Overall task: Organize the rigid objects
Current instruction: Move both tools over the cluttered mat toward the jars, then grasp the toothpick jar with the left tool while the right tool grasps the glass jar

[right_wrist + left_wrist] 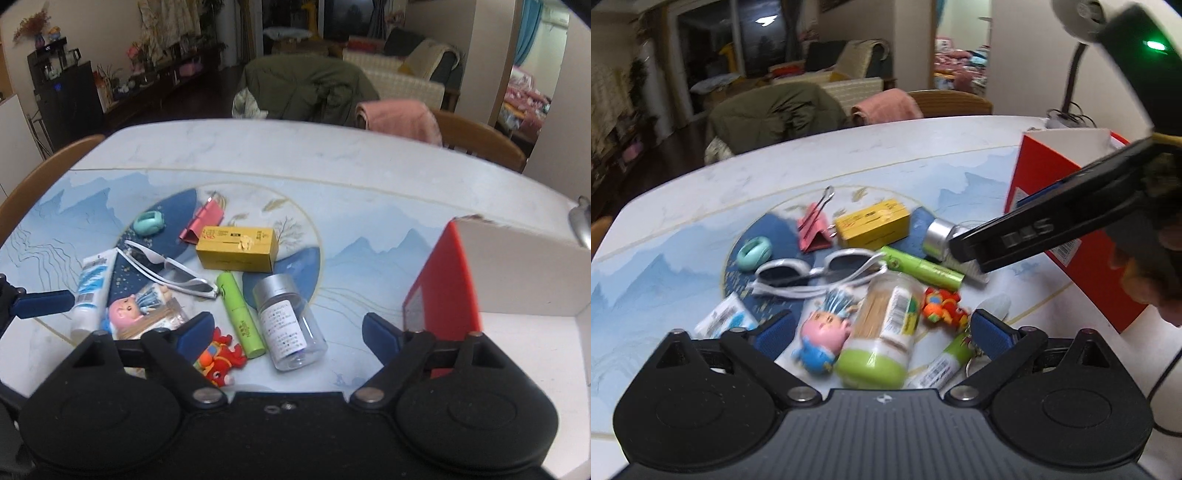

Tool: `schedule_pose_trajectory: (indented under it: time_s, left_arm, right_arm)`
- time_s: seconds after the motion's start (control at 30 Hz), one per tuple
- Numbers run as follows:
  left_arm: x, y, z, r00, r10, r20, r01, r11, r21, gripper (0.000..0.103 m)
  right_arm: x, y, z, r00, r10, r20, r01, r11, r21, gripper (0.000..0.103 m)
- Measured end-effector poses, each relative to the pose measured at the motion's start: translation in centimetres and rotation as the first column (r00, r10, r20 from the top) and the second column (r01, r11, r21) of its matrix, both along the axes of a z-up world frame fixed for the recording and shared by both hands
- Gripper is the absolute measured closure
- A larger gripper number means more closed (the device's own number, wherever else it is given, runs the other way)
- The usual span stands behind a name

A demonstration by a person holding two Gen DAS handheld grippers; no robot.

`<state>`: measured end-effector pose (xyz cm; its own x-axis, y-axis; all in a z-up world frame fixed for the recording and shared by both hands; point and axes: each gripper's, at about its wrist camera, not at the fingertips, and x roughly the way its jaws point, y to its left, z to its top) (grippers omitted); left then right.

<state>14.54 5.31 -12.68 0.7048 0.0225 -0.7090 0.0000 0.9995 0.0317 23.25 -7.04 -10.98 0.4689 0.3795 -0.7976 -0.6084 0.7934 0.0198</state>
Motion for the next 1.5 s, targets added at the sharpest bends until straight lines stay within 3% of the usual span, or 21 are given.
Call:
schedule_pose_trajectory:
  time_s: [0.07, 0.2, 0.27, 0.43, 0.53, 0.6, 0.93, 1.5]
  left_arm:
    - [0.8, -0.4, -0.3, 0.999, -0.037, -0.014, 0.037, 0.999, 0.013, 0.022]
    - [1.9, -0.4, -1.1, 0.998, -0.048, -0.040, 0.049, 0.999, 0.017, 0.028]
    - [2.3, -0.2, -1.5, 0.997, -0.051, -0.057, 0.052, 0.999, 0.004, 0.044]
    - [2.7, -0.2, -2.1, 0.995, -0.060, -0.075, 0.061, 0.998, 0.011, 0.047]
    - [2.8, 0.0, -2.2, 0.996, -0.046, -0.078, 0.048, 0.999, 0.022, 0.056]
    - [2.8, 0.1, -2.2, 0.996, -0.043, -0.081, 0.045, 0.999, 0.023, 0.057]
    - [2.4, 0.0, -1.7, 0.996, -0.032, -0.087, 0.034, 0.999, 0.024, 0.059]
    - [-1.9, -0.5, 2.7, 0.999, -0.027, -0.039, 0.024, 0.998, -0.064, 0.061]
  right_arm:
    - [0.7, 0.4, -0.7, 1.000, -0.013, -0.015, 0.012, 1.000, -0.022, 0.020]
    - [1.5, 0.8, -1.7, 0.999, -0.020, -0.041, 0.018, 0.999, -0.046, 0.029]
    - [1.7, 1.0, -2.1, 0.999, -0.018, -0.050, 0.015, 0.998, -0.058, 0.032]
    - [2.1, 1.4, -2.8, 0.998, -0.012, -0.070, 0.006, 0.997, -0.076, 0.043]
    - [2.2, 1.5, -2.9, 0.997, -0.010, -0.071, 0.005, 0.997, -0.075, 0.050]
    - [2.1, 1.5, -2.9, 0.997, -0.005, -0.075, -0.001, 0.997, -0.072, 0.057]
    - [1.3, 1.0, -1.8, 0.999, -0.014, -0.050, 0.011, 0.998, -0.064, 0.059]
    - [-4.9, -3.5, 4.3, 0.999, -0.052, 0.005, 0.052, 0.998, 0.031, 0.064]
